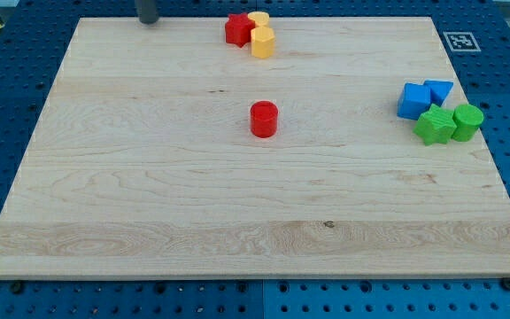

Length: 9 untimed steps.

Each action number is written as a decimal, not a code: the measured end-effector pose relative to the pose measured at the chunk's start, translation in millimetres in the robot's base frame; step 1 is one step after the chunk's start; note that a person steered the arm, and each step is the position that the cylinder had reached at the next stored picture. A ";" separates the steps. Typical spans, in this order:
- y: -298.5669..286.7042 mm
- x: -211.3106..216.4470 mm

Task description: Place the arm left to the red star

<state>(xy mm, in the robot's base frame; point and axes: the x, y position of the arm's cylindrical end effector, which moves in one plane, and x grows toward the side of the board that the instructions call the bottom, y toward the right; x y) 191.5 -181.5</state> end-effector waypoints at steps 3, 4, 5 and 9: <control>5.5 0.1; 6.6 0.0; 7.5 -0.4; 60.6 1.1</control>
<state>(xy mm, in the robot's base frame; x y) 192.6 -120.9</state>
